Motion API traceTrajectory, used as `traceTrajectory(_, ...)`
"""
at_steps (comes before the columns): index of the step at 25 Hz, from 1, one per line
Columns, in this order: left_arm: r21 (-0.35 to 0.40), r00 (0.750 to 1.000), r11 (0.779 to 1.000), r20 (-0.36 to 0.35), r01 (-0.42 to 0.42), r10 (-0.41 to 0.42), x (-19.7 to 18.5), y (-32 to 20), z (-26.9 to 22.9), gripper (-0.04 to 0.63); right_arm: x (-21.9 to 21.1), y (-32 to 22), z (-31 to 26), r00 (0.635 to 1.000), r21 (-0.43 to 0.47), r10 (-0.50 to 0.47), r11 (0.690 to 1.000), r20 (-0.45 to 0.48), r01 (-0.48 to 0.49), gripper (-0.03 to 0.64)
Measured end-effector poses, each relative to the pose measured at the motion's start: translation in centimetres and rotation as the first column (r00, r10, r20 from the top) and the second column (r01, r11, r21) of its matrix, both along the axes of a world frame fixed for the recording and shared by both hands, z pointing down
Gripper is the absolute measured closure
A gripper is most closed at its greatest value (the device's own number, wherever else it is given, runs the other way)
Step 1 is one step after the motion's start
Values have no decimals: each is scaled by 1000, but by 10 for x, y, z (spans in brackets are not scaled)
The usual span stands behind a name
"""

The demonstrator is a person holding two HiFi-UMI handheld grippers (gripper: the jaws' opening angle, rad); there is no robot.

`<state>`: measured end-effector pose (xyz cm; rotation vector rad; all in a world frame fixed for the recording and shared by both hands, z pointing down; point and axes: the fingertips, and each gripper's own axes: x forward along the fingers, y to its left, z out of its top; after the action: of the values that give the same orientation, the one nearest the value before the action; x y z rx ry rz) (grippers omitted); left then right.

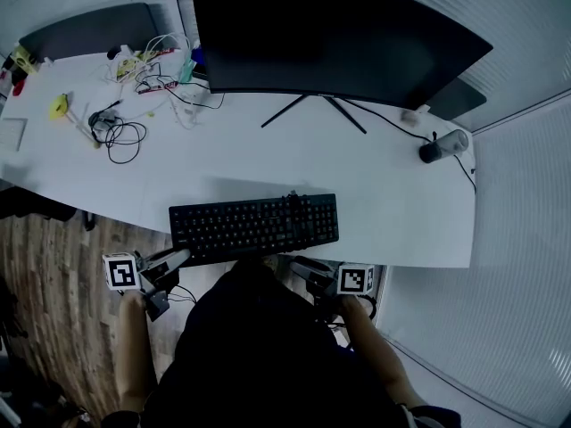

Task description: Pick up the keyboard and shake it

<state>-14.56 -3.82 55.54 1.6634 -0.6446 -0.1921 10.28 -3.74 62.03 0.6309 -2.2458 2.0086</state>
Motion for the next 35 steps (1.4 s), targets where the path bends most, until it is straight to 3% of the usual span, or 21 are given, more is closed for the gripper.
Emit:
traceTrajectory(4,-2,1000,1000,-8,-16,16,5,3,-6,492,-19,-4,3,981,-86,92,993,174,-78,373)
traceTrajectory(6,2,999,999,1,-33,33,5,5,-6,494,-15,-10,7,948,-145,207,974,242,-175,373)
traceTrajectory(11,-7,998,998,10,-69,69,0,10,1,494,26,-36,19,782,-229,546,837,301,-497,374)
traceTrajectory(17,-25,995,995,-30,-100,99,2,6,10,494,47,-40,26,659,-281,694,720,291,-634,377)
traceTrajectory(20,-31,993,994,-48,-109,107,4,4,15,492,54,-41,31,598,-304,759,651,257,-696,457)
traceTrajectory(22,-27,993,994,-66,-104,102,4,2,17,492,56,-42,27,596,-266,765,644,245,-717,471)
traceTrajectory(28,28,988,996,-127,-83,86,8,-4,17,491,63,-50,-2,634,-106,729,674,259,-732,495)
traceTrajectory(35,172,984,981,-133,-93,117,25,-18,-2,491,86,-67,-48,621,28,706,652,340,-757,497)
